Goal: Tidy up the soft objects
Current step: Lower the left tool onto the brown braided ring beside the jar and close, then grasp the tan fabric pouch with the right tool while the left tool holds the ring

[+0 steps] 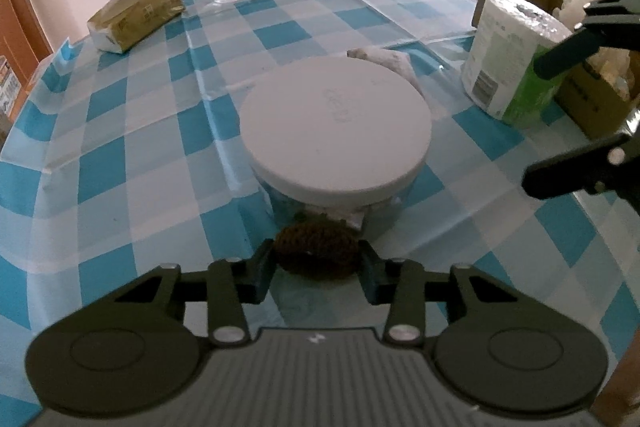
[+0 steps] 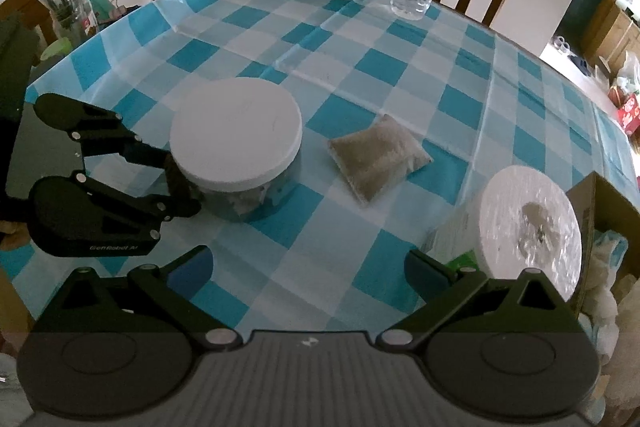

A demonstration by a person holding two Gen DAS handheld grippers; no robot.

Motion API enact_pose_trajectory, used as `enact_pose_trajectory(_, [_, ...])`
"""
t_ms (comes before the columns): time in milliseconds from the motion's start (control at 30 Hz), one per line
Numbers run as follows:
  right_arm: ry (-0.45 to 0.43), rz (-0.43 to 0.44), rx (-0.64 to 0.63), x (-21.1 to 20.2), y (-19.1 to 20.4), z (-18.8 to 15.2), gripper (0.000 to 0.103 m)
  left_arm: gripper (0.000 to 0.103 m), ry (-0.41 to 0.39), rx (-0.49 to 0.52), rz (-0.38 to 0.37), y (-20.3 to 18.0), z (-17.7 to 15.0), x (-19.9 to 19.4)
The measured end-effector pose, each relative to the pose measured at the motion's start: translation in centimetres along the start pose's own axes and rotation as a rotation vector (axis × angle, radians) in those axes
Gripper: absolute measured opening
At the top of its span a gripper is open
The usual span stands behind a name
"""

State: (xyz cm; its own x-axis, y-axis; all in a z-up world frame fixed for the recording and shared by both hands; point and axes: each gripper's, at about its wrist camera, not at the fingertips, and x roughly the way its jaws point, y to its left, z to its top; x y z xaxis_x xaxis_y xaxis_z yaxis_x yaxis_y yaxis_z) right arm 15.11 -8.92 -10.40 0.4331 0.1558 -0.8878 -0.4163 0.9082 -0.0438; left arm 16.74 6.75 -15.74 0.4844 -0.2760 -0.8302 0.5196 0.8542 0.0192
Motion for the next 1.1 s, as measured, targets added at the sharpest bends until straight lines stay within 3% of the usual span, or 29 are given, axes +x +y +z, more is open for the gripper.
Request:
enact_pose_trajectory(333, [-0.047,-0.016,-0.007,-0.1,-1.4,2.5,0.103,0.04,0.002,-0.026,-0.005,0.1,0.1,-0.2])
enact_pose_trajectory(667, [-0.072,-0.052,0.08,1.9,-4.6,7.0,0.103,0.039,0.006,-0.041,0.018,0.5,0.3,-0.8])
enact_pose_trajectory(1100, [0.123,-0.041,0.361,9.4,-8.0,10.9,0.1,0.039,0.002,-0.062,0.035,1.1,0.5,-1.3])
